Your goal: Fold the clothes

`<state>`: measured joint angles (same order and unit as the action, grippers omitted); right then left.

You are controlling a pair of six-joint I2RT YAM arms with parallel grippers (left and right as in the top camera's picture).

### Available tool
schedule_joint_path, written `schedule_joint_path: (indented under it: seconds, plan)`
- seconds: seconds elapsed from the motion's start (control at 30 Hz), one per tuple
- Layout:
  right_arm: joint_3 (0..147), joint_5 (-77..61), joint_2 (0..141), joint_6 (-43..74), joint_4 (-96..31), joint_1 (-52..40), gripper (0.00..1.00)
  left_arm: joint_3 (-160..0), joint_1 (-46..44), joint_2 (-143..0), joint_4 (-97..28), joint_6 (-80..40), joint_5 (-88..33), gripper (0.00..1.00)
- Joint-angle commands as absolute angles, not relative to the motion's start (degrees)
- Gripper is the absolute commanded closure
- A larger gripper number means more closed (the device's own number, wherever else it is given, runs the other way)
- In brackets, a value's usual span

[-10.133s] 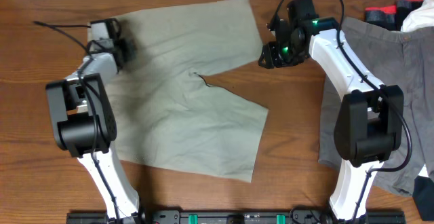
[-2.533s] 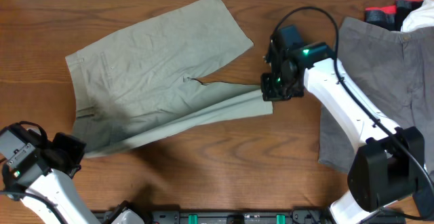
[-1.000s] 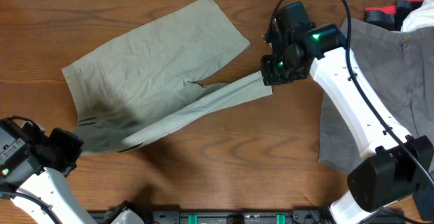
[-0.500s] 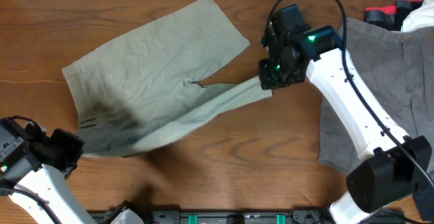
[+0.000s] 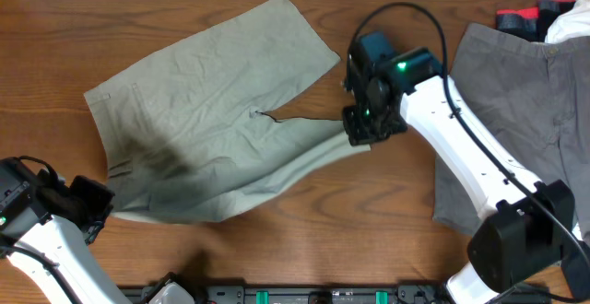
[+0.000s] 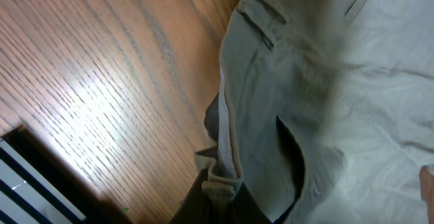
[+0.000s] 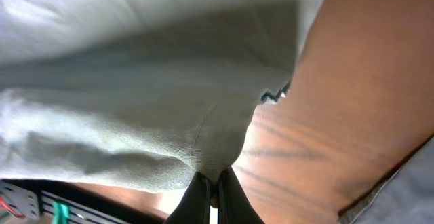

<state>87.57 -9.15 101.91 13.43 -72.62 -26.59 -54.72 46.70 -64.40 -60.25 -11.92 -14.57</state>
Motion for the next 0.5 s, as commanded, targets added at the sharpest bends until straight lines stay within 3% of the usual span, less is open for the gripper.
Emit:
schedule_joint_path:
  seconds: [0.0,0.27,0.37,0.47]
  plan:
    - [83.5,-8.8,100.8,14.6,-72.9,-26.9,0.99,-55.6,46.5,-64.6,-60.6,-11.2,-13.0,0.94]
    - [75.4,-9.3,100.8,14.5,-74.6,-27.6,0.99,-55.6,46.5,-64.6,-60.6,-11.2,-12.8,0.94]
    - [74.8,-9.3,100.8,13.2,-74.6,-27.8,0.93,-55.6,46.5,-64.6,-60.6,-11.2,-12.8,0.94]
    - [74.8,-9.4,100.8,11.5,-74.4,-27.8,0.79,-55.6,46.5,-64.6,-60.6,-11.2,-12.8,0.87]
